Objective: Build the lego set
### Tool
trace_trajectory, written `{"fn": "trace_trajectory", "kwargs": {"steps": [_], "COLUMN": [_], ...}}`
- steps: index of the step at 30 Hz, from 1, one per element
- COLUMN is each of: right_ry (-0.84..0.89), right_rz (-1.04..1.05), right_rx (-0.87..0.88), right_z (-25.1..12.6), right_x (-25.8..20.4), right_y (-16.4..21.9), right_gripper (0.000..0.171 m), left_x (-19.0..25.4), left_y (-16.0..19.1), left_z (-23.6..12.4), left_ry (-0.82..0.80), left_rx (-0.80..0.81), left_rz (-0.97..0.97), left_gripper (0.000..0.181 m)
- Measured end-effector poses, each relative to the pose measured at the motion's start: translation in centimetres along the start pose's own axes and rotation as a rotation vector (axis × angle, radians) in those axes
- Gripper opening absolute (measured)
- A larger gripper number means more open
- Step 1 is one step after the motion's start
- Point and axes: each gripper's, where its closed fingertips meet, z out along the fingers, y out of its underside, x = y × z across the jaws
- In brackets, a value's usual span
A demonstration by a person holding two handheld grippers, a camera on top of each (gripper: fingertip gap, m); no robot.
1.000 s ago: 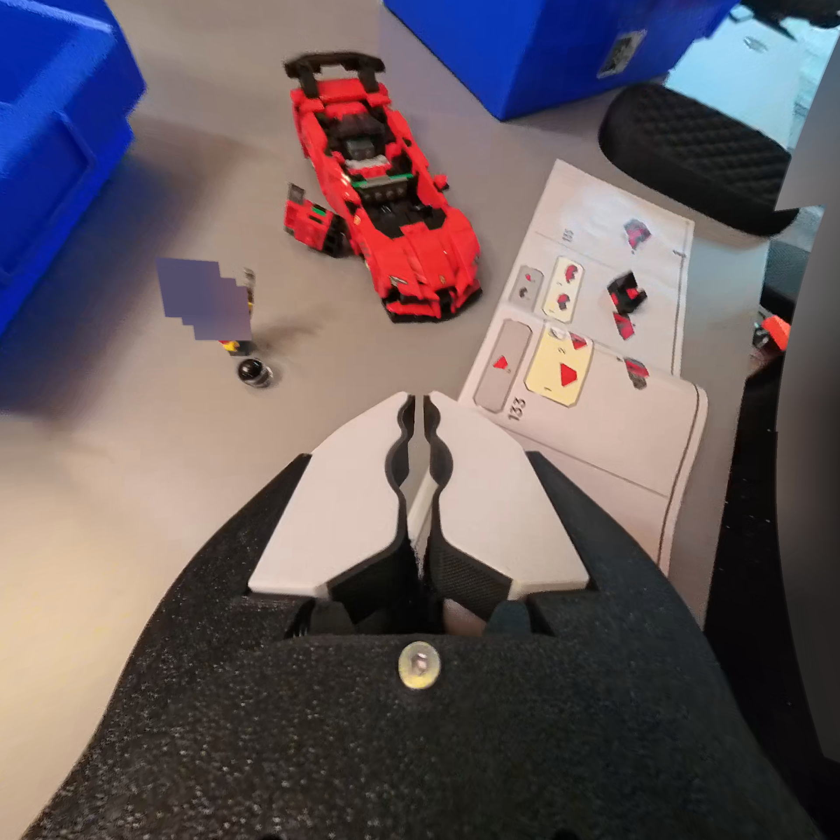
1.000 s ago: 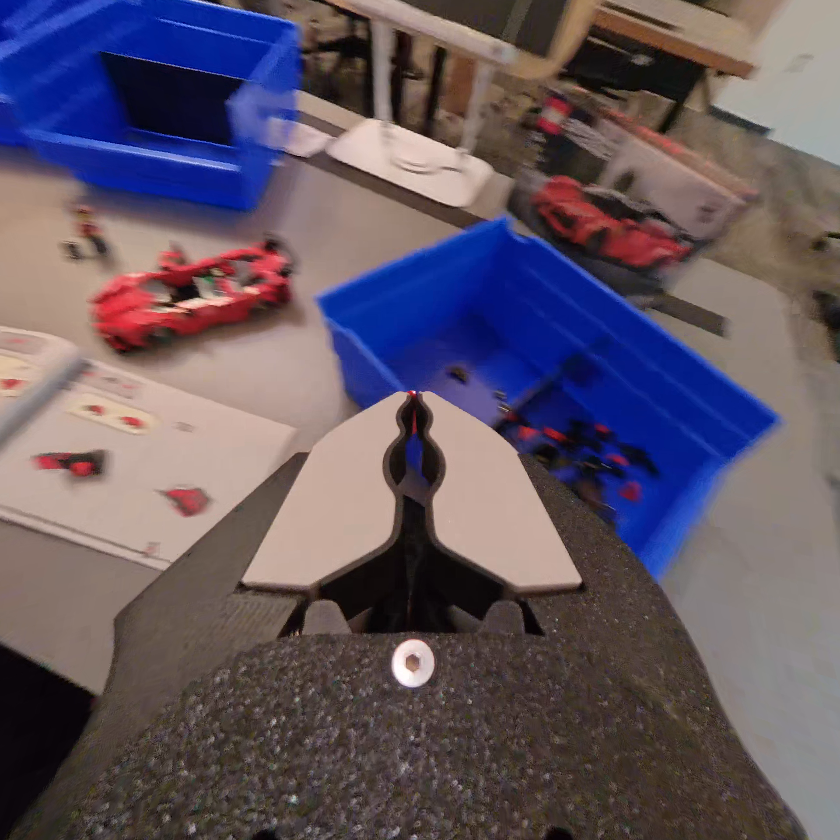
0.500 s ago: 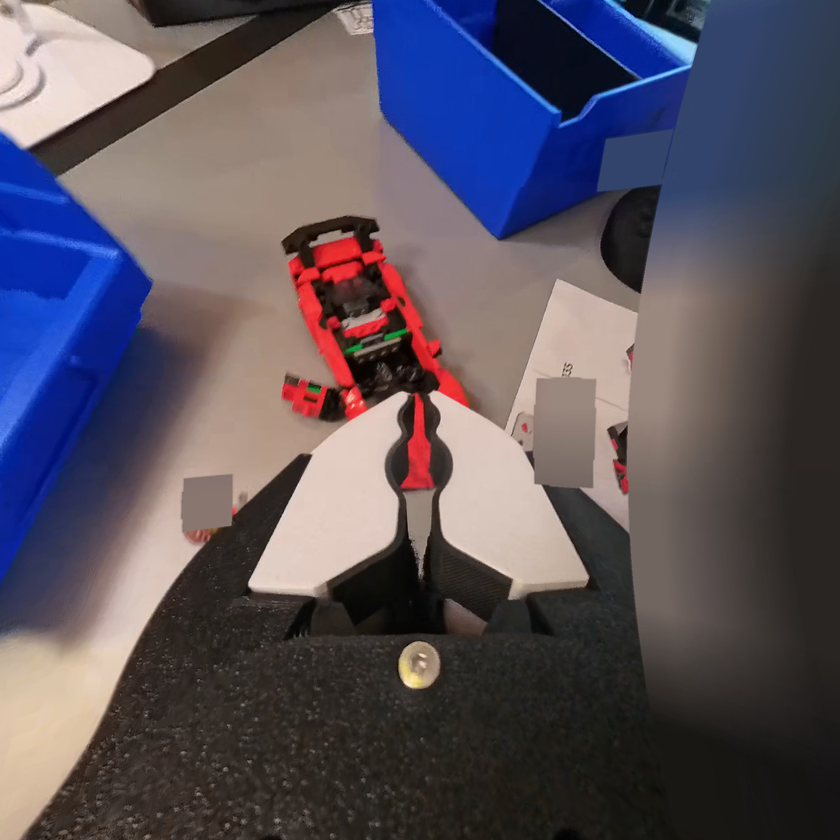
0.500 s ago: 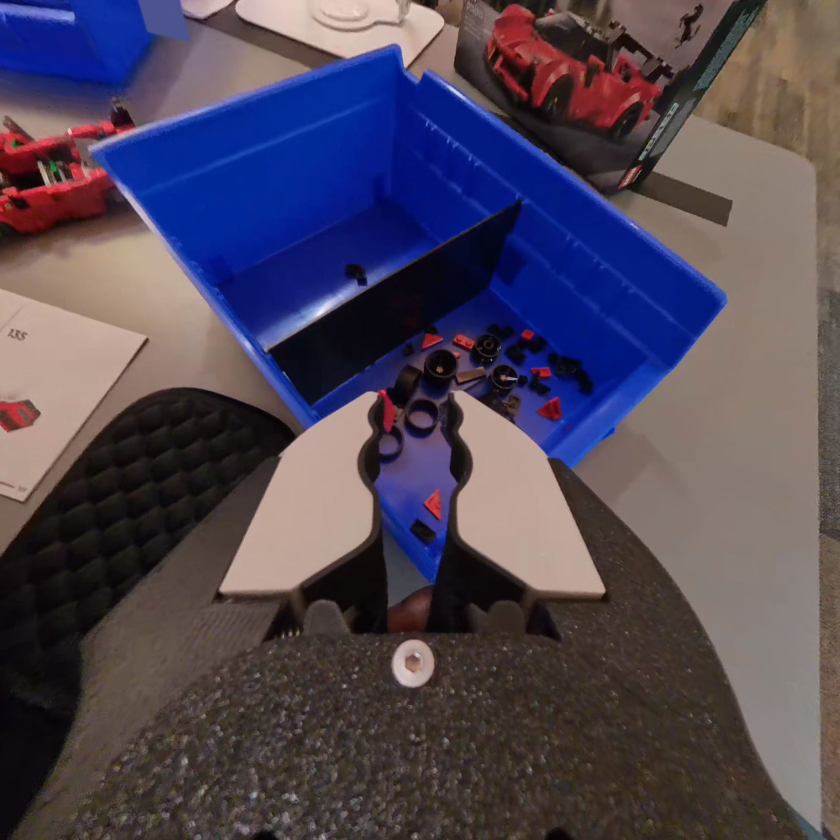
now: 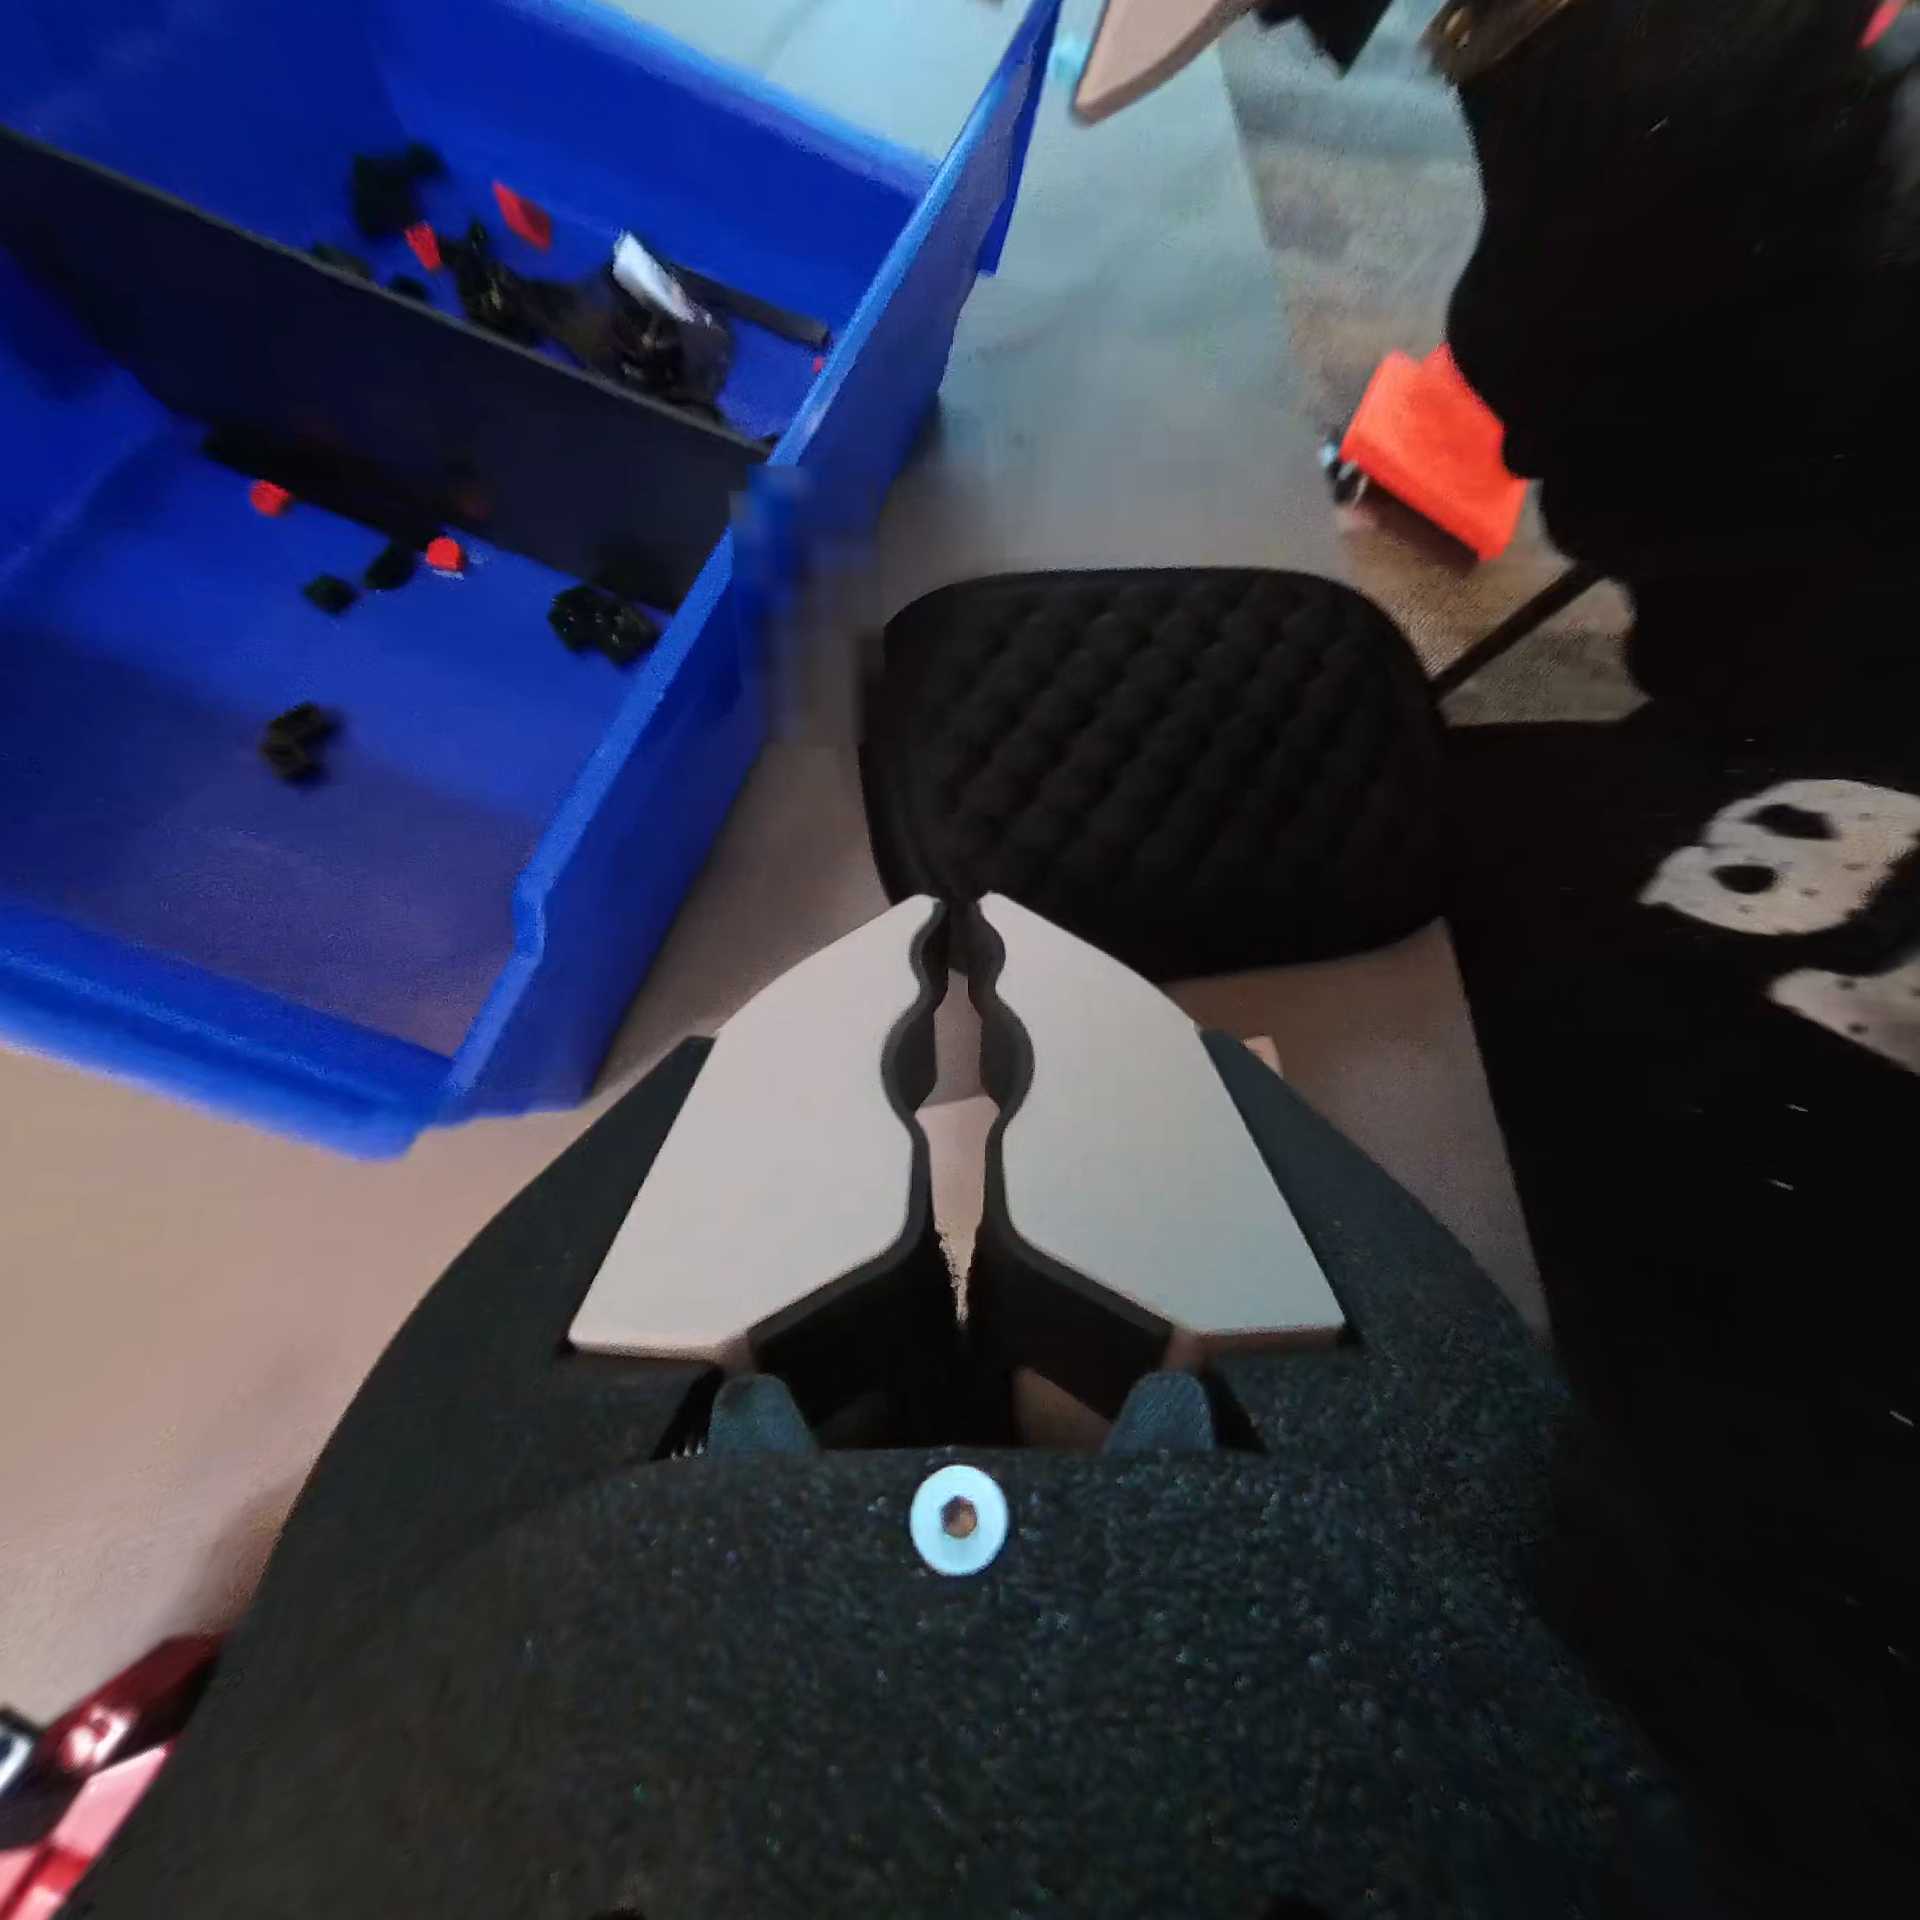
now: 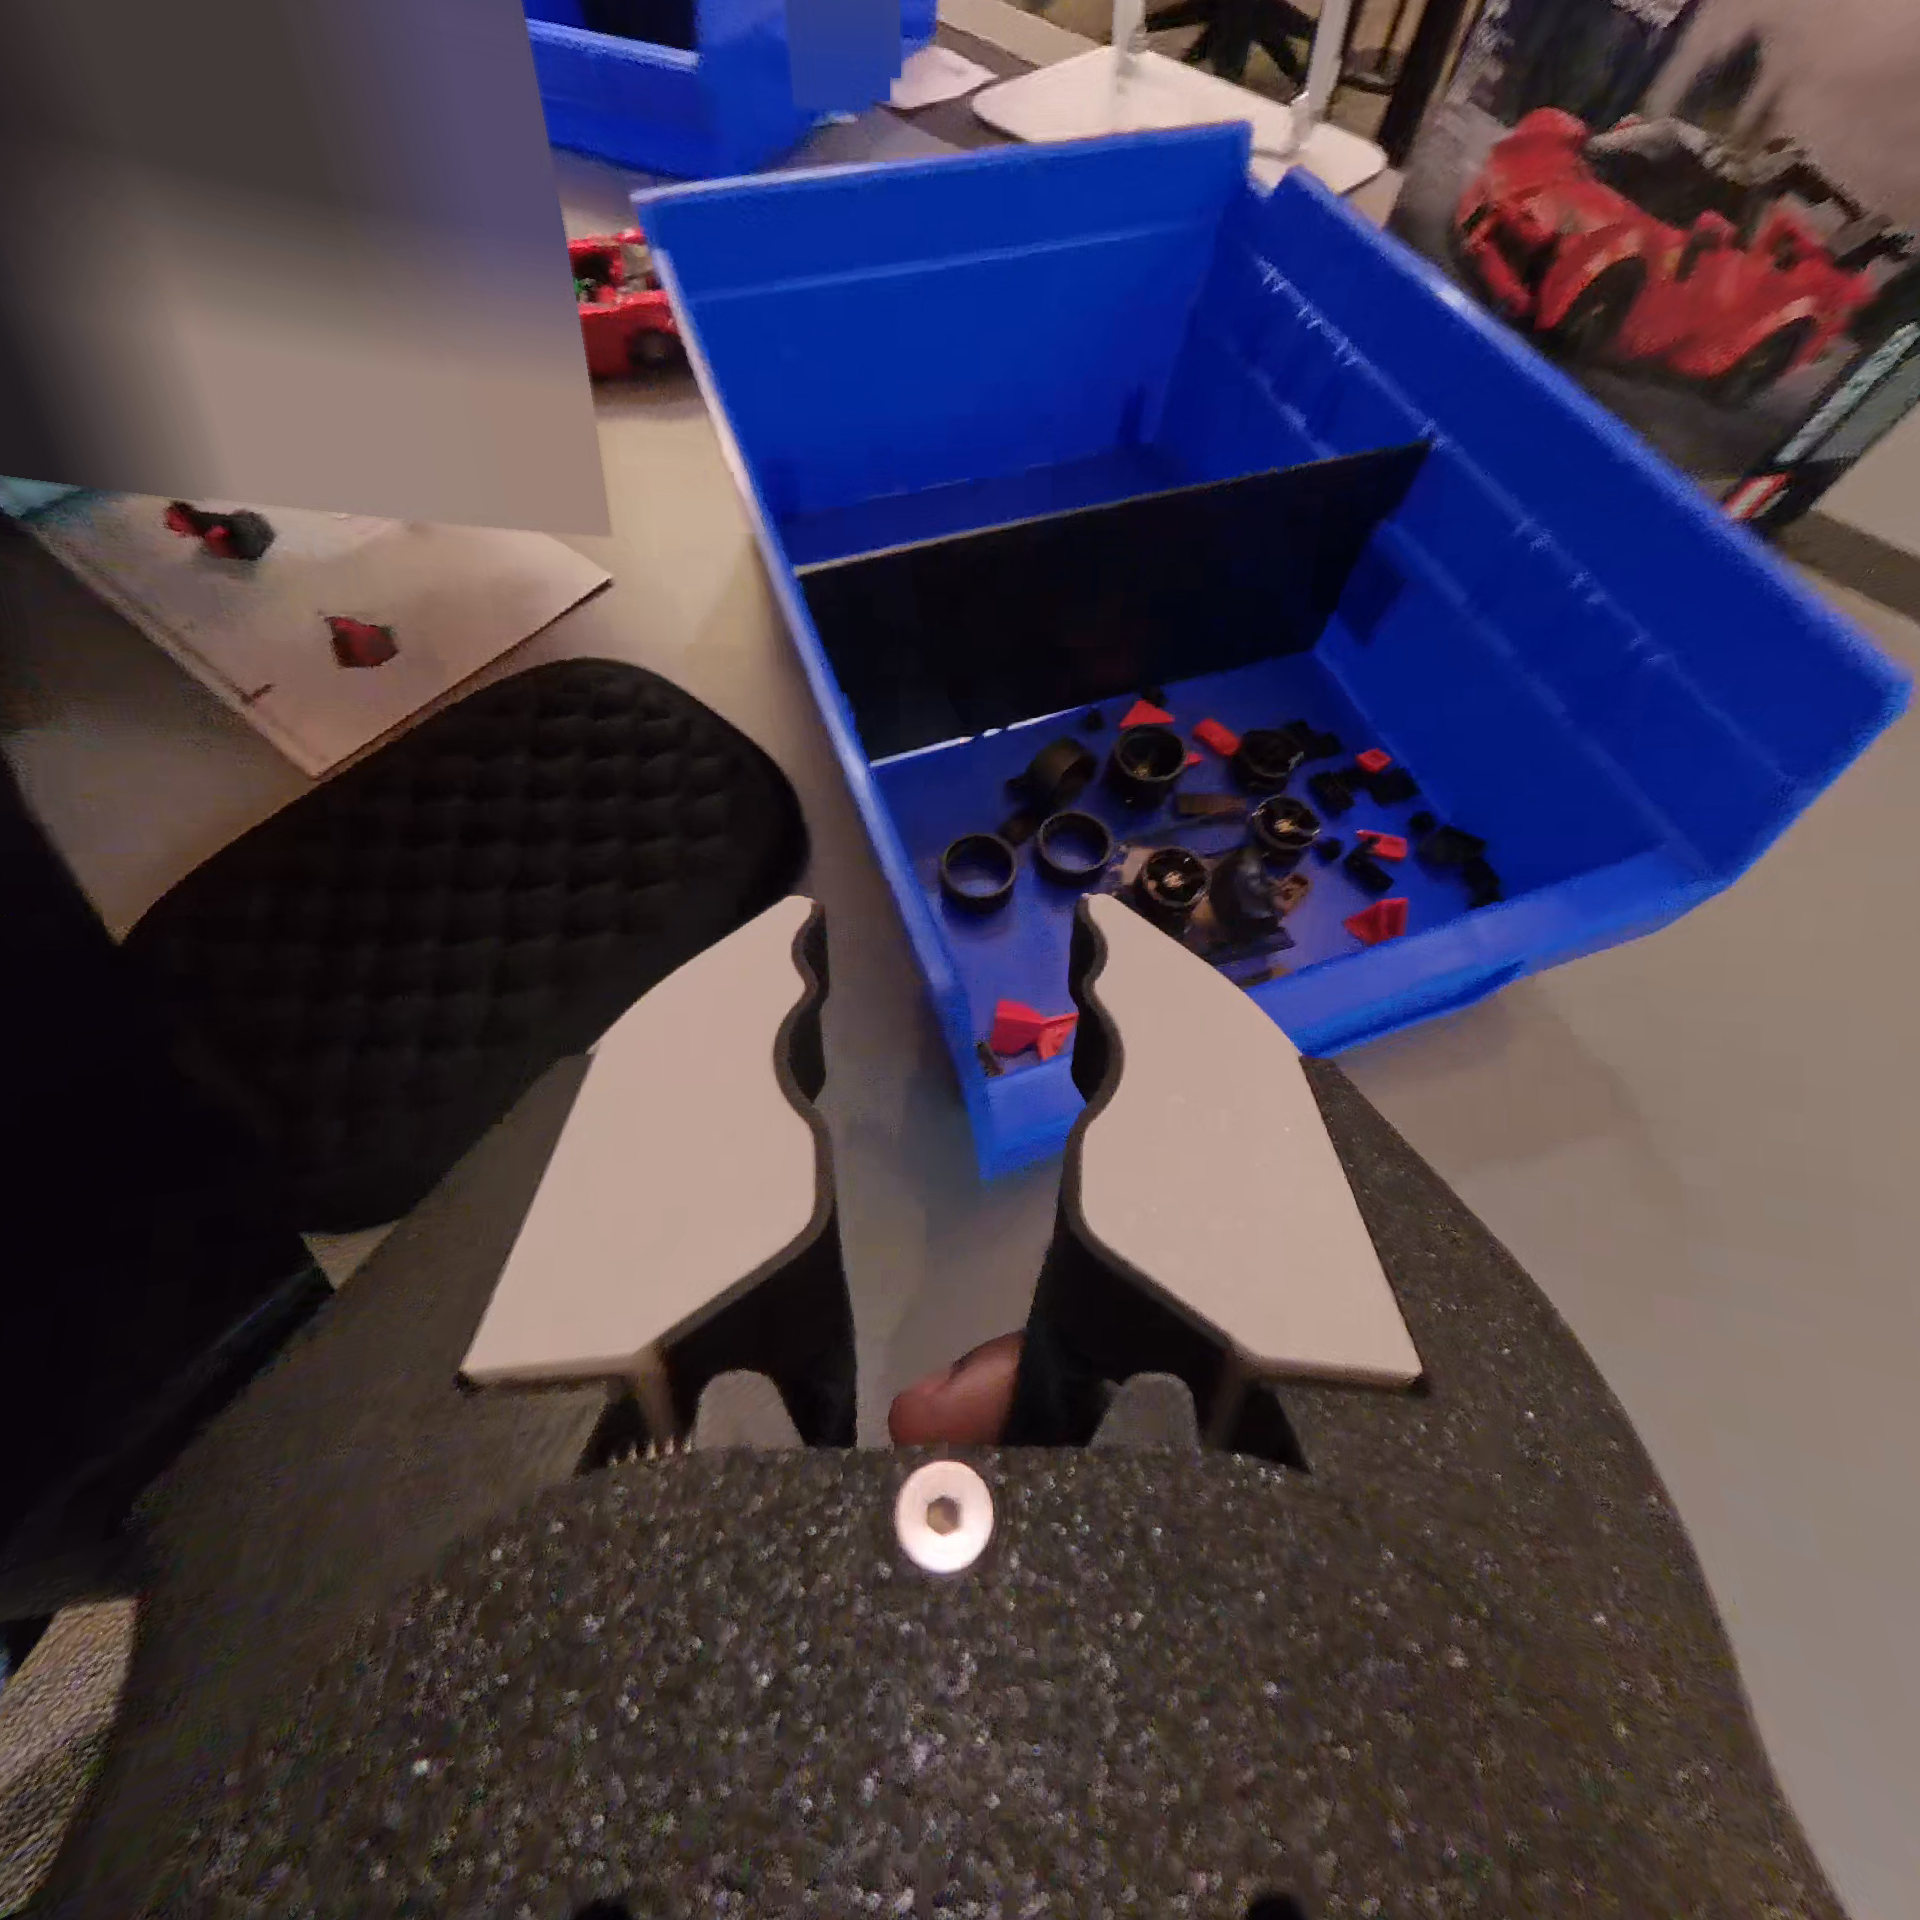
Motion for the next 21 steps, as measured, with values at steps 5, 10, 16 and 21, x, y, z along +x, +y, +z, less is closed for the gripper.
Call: {"fn": "trace_trajectory", "kwargs": {"steps": [5,10,16,21], "right_ry": [-0.021,-0.105,0.059,-0.016], "right_rz": [-0.083,-0.121,-0.114,-0.024], "right_rx": [-0.023,0.076,0.164,0.190], "right_z": [2.5,6.5,9.8,11.6], "right_x": [-1.5,-6.2,-6.8,-8.0], "right_y": [1.4,-1.2,-3.1,-4.2], "right_gripper": [0.006,0.012,0.010,0.016], "left_x": [-2.9,-5.2,-4.6,-4.5], "left_y": [-0.6,-1.4,-1.9,-2.5], "left_z": [1.4,0.5,0.8,0.5], "left_ry": [-0.081,-0.157,-0.156,-0.173], "left_rx": [-0.010,0.072,0.106,0.135], "left_rz": [-0.071,-0.126,-0.065,-0.039], "left_gripper": [0.002,0.001,0.002,0.002]}}
